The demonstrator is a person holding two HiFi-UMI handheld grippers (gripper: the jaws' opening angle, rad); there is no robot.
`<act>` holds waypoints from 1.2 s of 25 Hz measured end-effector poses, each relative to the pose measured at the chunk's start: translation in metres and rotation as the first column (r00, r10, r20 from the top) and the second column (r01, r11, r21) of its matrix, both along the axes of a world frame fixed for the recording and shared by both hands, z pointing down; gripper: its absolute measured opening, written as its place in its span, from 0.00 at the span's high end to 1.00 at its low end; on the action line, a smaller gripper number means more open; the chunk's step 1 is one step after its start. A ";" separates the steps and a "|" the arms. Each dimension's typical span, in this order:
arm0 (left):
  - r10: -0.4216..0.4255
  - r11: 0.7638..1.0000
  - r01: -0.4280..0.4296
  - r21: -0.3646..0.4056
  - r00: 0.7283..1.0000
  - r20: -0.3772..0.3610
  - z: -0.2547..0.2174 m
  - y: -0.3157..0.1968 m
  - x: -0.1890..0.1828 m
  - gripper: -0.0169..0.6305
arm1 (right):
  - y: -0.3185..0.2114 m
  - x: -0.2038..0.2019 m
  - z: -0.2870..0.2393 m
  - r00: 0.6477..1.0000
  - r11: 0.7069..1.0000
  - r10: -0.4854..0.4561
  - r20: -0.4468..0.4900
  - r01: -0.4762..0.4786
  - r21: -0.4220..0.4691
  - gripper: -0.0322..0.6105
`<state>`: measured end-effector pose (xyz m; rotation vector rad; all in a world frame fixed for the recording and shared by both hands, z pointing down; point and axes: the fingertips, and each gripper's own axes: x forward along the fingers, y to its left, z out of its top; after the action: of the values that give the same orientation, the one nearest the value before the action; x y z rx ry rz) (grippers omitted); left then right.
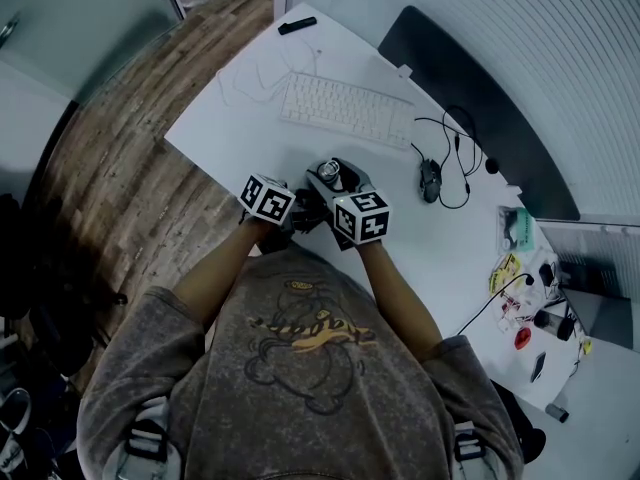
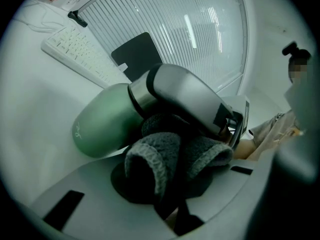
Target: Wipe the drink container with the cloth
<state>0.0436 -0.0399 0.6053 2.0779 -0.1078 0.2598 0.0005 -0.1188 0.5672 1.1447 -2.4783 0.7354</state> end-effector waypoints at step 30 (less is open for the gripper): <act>0.048 0.972 -0.077 -0.221 0.989 -0.137 -0.005 -0.003 0.026 0.86 | 0.000 0.000 0.001 0.999 0.999 -0.025 -0.047 0.026 0.025 0.53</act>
<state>0.0698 -0.0432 0.6005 1.8673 0.0646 0.1651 0.0001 -0.1183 0.5684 1.1240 -2.4658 0.6649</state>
